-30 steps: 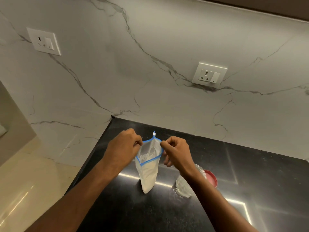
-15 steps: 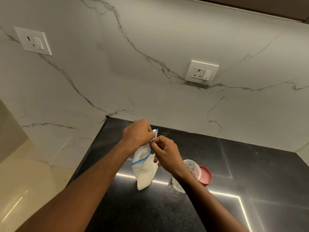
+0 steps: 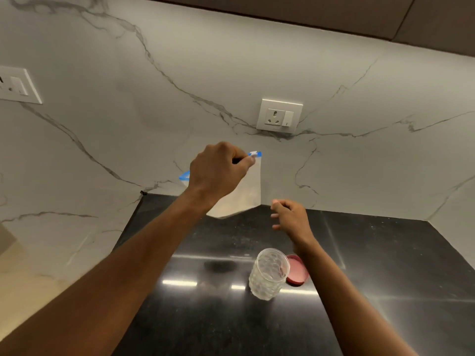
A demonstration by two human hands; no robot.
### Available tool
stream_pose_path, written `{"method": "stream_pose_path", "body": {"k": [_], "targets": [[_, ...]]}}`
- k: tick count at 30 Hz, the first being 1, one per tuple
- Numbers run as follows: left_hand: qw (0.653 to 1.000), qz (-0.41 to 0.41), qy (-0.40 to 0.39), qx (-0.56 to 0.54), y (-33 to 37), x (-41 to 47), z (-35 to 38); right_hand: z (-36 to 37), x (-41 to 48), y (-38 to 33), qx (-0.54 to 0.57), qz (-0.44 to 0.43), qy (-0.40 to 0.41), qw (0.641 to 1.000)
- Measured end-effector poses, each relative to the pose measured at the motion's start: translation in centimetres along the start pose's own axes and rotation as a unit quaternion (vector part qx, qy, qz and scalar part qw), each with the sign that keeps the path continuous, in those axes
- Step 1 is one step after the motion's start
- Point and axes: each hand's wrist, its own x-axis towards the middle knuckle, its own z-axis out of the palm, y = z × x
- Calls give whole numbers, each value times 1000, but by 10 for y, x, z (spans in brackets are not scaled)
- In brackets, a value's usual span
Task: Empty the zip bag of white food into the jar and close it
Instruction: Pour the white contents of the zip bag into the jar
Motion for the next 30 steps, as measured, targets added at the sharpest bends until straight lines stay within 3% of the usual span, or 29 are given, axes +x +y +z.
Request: {"method": "stream_pose_path", "body": {"k": [4,13,18,23,30], "targets": [[997,35,2,-69,28,16,5,-28,7,1,111,95,2,989],[964,23,-31,-262,67,9,40,-105,-23,21,203,155,54,965],[952,23,-50,-301,84,-4,59,-135,-48,31,245,171,52,953],[932,-5,-74,-355,90,-10,71,-152,-59,38,325,151,71,931],[872,-121,-157,-447,62,-34,86,-182,-50,35,313,85,131,937]]}}
